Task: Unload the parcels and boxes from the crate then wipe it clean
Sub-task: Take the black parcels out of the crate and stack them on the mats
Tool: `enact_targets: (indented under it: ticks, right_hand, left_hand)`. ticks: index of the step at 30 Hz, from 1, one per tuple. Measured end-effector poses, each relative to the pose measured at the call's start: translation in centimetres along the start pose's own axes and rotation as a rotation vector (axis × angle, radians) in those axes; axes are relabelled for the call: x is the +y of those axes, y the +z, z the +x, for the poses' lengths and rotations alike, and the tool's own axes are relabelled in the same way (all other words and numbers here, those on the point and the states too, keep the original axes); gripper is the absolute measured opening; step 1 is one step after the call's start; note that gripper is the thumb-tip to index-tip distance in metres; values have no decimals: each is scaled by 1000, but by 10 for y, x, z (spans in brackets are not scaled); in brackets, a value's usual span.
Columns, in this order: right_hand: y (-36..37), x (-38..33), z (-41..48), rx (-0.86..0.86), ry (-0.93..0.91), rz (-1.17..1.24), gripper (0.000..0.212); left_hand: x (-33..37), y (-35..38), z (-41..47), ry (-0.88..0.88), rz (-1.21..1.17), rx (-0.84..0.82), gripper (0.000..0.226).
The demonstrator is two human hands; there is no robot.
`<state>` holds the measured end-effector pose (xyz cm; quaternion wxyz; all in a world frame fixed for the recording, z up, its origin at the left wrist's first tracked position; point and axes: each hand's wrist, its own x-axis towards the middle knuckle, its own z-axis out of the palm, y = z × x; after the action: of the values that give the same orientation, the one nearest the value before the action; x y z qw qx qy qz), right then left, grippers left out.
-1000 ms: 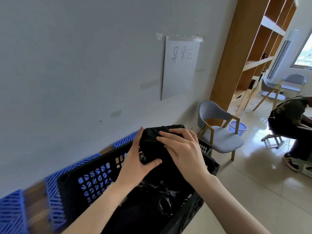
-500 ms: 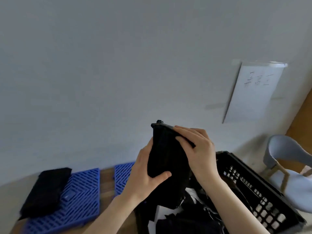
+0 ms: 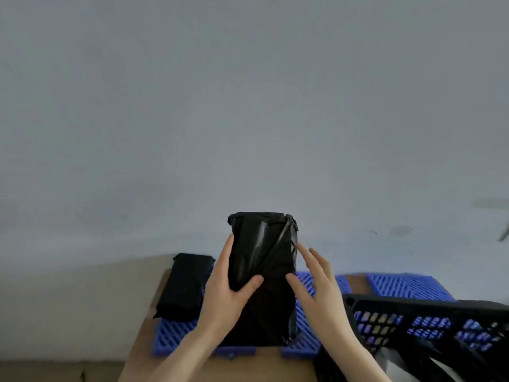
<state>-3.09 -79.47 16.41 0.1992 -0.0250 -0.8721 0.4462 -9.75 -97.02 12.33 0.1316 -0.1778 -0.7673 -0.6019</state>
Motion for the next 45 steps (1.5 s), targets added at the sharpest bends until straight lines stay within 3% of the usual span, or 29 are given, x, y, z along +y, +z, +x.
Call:
enact_targets:
  ticks: [6,17,28,40,45]
  right_hand:
    - [131,6,18,-203,130,105,76]
    - [281,28,65,-255,388,61,76]
    - [346,55,77,-294,519,-13,64]
    - [364,74,110,-263,509,-7,51]
    - [359,73,109,-242,446,-89,50]
  left_hand:
    - [-88,-70,31,-136,61,22,85]
    - [-228,-144,57,-280,178,-172,94]
    - [-296,-135,70,-395,257,-327,74]
    - [-323,-119,112,-427,265,-358,74]
    - [-305,-126,111,-354,305,-281,71]
